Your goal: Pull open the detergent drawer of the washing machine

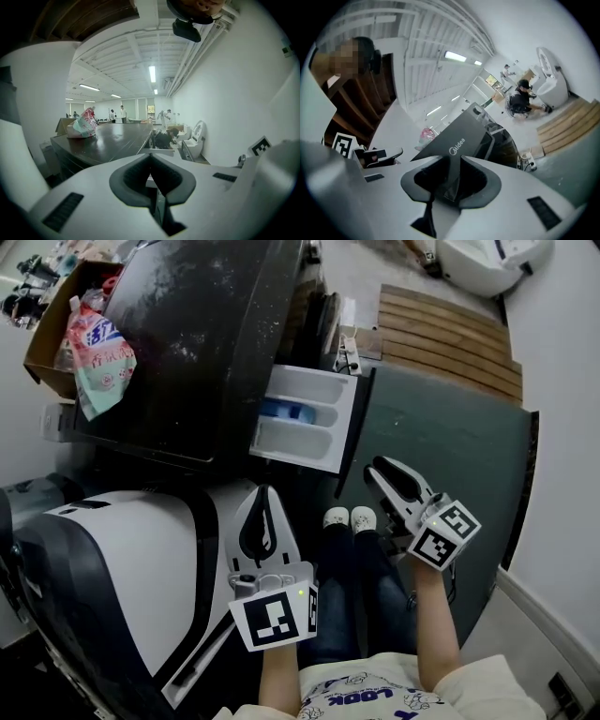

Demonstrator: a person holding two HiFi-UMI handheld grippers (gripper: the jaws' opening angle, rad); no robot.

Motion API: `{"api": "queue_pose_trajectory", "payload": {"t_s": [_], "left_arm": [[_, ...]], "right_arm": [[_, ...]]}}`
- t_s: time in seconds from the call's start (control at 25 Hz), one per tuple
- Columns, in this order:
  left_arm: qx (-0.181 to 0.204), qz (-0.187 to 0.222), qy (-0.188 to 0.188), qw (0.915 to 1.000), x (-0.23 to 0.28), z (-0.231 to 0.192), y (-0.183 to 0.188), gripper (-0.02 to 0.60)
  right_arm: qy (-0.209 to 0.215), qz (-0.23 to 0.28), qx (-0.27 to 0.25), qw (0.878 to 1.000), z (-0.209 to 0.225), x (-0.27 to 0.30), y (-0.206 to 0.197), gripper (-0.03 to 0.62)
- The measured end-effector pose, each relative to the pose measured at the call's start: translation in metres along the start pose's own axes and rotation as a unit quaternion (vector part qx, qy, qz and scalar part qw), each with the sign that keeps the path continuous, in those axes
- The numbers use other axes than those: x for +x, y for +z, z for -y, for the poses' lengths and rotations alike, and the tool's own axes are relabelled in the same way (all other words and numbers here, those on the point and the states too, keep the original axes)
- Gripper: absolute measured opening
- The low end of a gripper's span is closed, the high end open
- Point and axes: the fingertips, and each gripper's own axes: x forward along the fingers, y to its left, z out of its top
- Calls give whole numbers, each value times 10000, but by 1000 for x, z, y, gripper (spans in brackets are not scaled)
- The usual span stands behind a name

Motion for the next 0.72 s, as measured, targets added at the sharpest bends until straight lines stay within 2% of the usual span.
{"api": "queue_pose_trajectory", "payload": {"t_s": [0.12,0.24,0.52,0.72], "left_arm": [[79,53,21,10000,-10,-6,8,14],[36,117,88,9999,-19,-12,16,14],[-85,266,194,9994,-43,-26,38,14],[-164,415,350,9984,-60,-41,58,14]], "right_arm": [[-166,-6,-612,9980,-22,-5,13,113],[-317,-5,-1295,9911,-45,-7,29,97],[-757,0,-2504,9652,-101,0,61,52],[-944,9,-3011,9489,-134,8,77,43]]}}
